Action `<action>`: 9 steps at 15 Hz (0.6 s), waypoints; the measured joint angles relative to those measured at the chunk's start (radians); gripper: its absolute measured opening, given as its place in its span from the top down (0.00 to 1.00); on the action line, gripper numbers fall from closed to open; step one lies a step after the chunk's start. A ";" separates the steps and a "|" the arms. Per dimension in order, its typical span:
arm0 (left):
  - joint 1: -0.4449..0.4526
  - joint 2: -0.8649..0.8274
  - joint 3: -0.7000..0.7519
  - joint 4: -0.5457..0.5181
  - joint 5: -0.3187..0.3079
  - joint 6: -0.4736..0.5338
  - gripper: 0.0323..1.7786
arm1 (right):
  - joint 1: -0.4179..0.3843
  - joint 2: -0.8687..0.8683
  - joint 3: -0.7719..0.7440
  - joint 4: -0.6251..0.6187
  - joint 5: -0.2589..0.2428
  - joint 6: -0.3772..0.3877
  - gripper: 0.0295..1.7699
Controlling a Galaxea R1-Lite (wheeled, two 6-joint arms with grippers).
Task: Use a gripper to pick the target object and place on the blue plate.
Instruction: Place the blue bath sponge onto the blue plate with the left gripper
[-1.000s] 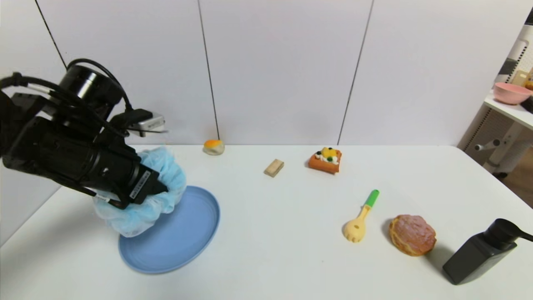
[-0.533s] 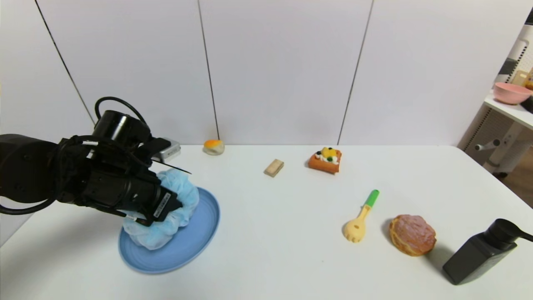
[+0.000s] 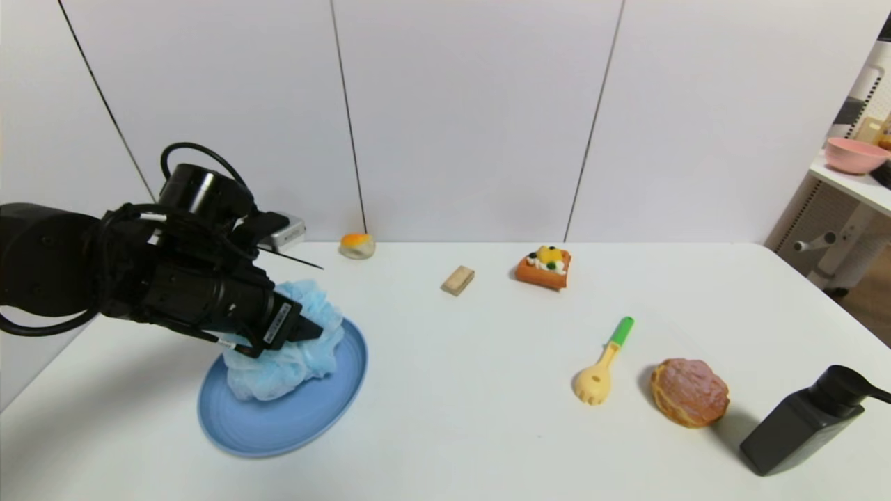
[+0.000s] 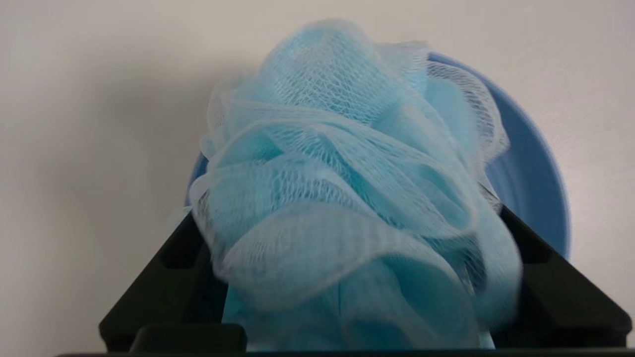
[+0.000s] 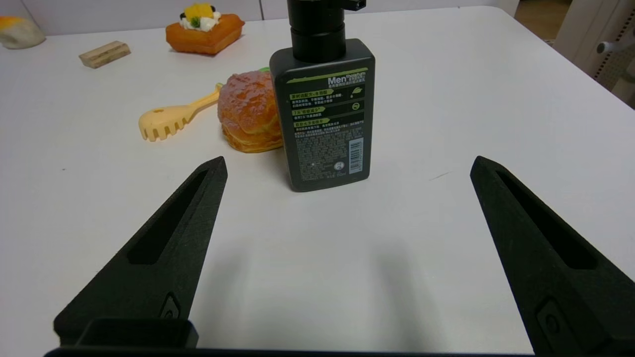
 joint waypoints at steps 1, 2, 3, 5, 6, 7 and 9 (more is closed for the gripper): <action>0.000 -0.010 -0.035 0.023 0.000 0.000 0.21 | 0.000 0.000 0.000 0.000 0.000 0.000 0.04; -0.001 -0.022 -0.083 0.060 0.000 0.000 0.19 | 0.000 0.000 0.000 0.000 0.000 0.000 0.04; -0.001 -0.037 -0.136 0.103 0.000 -0.001 0.17 | 0.000 0.000 0.000 0.000 0.000 0.000 0.04; 0.000 -0.083 -0.261 0.218 0.003 -0.010 0.14 | 0.000 0.000 0.000 0.000 0.000 0.000 0.04; 0.001 -0.115 -0.334 0.288 0.006 -0.021 0.13 | 0.000 0.000 0.000 0.000 0.000 0.000 0.04; 0.004 -0.152 -0.396 0.342 0.013 -0.034 0.12 | 0.000 0.000 0.000 0.000 -0.001 0.000 0.04; 0.022 -0.240 -0.471 0.381 0.062 -0.047 0.10 | 0.000 0.000 0.000 0.000 0.000 0.000 0.04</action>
